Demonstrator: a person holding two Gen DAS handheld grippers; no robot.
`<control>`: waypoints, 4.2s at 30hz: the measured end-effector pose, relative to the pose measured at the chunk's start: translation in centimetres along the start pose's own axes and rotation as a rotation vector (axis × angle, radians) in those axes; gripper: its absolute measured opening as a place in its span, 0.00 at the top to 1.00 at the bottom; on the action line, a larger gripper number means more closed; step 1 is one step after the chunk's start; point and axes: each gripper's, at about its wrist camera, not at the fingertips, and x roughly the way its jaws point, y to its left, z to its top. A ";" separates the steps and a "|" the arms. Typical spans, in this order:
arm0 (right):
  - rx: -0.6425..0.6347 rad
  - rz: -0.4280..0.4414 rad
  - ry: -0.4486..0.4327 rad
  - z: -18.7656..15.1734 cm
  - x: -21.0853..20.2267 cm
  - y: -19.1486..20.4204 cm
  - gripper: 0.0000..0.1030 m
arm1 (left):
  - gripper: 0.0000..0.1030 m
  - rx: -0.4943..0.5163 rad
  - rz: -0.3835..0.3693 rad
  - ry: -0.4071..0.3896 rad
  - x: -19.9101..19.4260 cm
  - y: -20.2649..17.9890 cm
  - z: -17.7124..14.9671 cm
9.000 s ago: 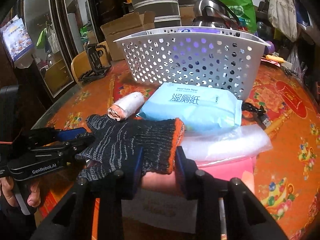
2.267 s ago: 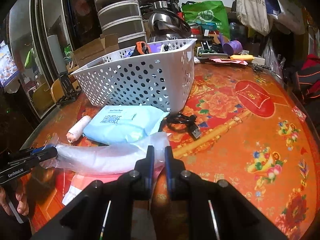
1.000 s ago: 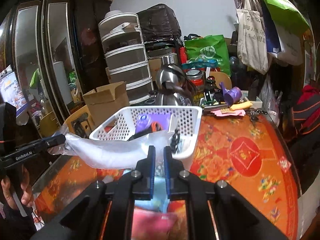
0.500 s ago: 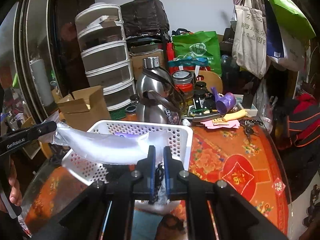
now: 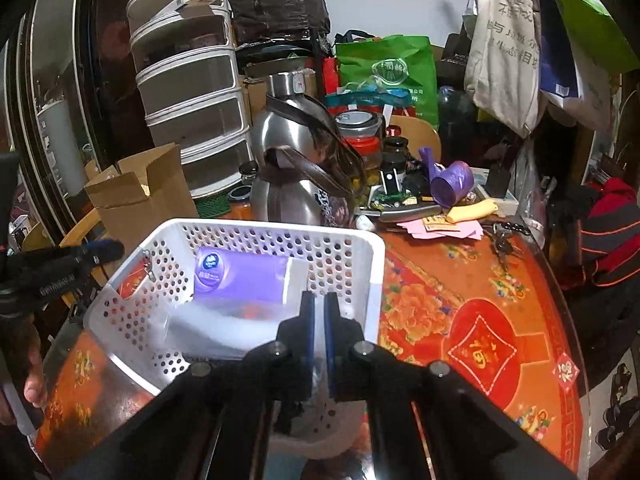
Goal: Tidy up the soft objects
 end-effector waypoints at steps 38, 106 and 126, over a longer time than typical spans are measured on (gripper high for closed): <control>0.029 0.014 -0.010 -8.5 -6.0 -1.9 0.19 | 0.17 -0.021 0.032 -0.086 -8.4 2.6 -14.0; -0.037 0.017 0.177 -17.5 0.3 -2.9 0.95 | 0.69 0.046 -0.049 -0.001 -3.5 0.7 -23.8; 0.015 0.035 0.023 -16.9 -3.9 -3.7 0.97 | 0.72 -0.012 -0.049 -0.107 -6.0 1.8 -23.6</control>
